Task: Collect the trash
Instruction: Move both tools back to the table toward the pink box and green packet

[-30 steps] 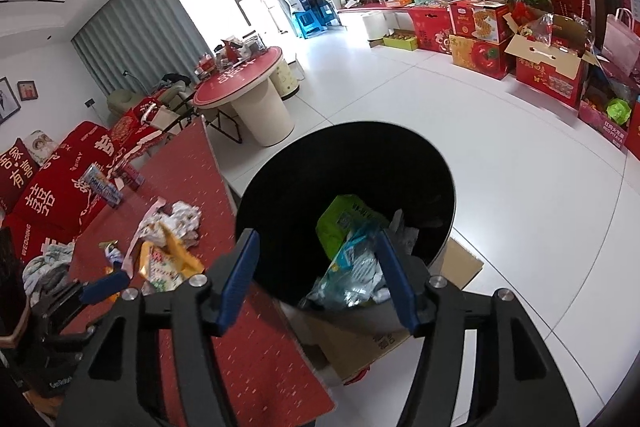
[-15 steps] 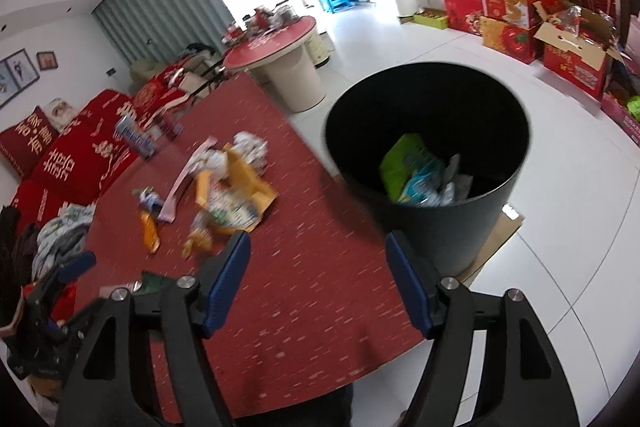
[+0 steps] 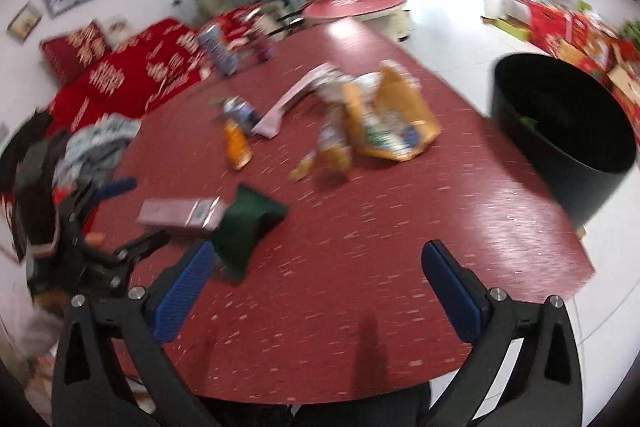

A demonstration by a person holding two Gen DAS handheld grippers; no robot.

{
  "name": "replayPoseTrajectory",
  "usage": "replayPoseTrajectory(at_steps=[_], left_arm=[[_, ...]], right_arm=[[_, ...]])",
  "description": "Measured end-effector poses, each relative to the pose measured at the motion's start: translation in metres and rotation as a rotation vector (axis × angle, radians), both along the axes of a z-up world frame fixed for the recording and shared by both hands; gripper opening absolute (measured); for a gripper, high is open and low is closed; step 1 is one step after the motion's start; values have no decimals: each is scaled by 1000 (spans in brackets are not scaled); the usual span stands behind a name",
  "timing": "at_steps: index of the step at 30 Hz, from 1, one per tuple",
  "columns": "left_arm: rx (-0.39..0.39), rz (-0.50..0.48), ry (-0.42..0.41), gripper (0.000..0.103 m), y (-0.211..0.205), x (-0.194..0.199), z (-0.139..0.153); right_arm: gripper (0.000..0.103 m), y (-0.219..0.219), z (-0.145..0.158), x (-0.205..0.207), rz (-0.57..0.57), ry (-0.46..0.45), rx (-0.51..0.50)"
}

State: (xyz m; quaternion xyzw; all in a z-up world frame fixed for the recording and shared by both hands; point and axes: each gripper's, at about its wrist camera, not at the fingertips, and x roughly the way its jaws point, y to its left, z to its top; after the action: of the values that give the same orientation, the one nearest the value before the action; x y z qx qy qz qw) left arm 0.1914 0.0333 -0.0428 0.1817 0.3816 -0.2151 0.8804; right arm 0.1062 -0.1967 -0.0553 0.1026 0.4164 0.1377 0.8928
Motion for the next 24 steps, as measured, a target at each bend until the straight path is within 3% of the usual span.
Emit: replayPoseTrajectory(at_steps=[5,14,20,24], left_arm=[[23,-23,45,103,2,12,-15],[-14,-28,109,103,7,27,-24],[-34,-13,158,103,10,33,-31],[-40,-19,159,103,10,31,-30]], right_arm=[[103,33,-4,5,53,11,-9],[100,62,-19,18,32,63,-30],[83,75,-27,29,40,96,-55],[65,75,-31,34,20,113,-52]])
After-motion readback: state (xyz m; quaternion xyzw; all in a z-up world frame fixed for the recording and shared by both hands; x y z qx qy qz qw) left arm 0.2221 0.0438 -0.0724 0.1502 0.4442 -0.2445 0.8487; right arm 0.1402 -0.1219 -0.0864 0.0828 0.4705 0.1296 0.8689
